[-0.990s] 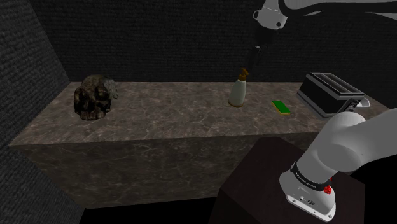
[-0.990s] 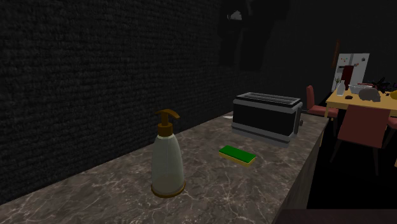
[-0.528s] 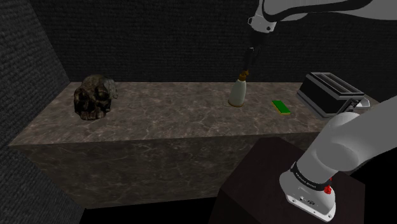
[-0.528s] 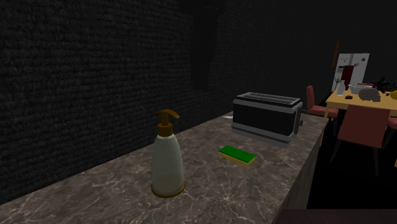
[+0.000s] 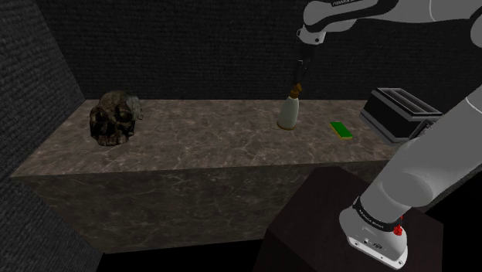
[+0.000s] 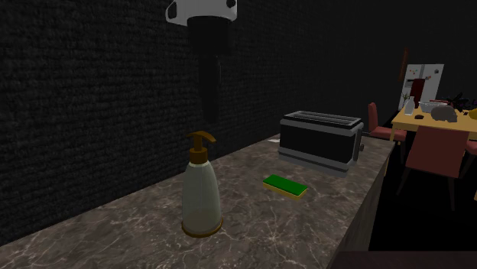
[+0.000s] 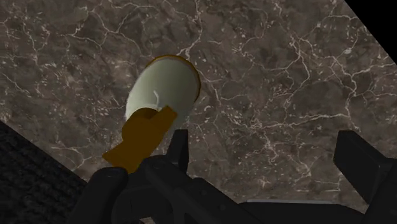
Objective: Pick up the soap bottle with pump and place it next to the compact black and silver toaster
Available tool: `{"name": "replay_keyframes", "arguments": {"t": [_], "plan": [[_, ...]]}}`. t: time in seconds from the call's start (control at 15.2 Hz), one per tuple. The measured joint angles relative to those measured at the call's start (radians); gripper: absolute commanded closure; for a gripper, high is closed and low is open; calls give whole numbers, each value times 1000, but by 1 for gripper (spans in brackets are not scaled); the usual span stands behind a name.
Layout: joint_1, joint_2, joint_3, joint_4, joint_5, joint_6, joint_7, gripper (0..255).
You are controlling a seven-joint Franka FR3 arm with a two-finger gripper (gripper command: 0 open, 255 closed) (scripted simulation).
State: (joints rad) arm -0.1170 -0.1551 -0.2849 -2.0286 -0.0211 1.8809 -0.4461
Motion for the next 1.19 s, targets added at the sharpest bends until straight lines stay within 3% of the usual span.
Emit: {"name": "replay_keyframes", "arguments": {"t": [0.59, 1.19], "plan": [[-79, 341, -79, 288, 102, -13, -158, 0], [-88, 395, -77, 251, 122, 69, -175, 0]]}}
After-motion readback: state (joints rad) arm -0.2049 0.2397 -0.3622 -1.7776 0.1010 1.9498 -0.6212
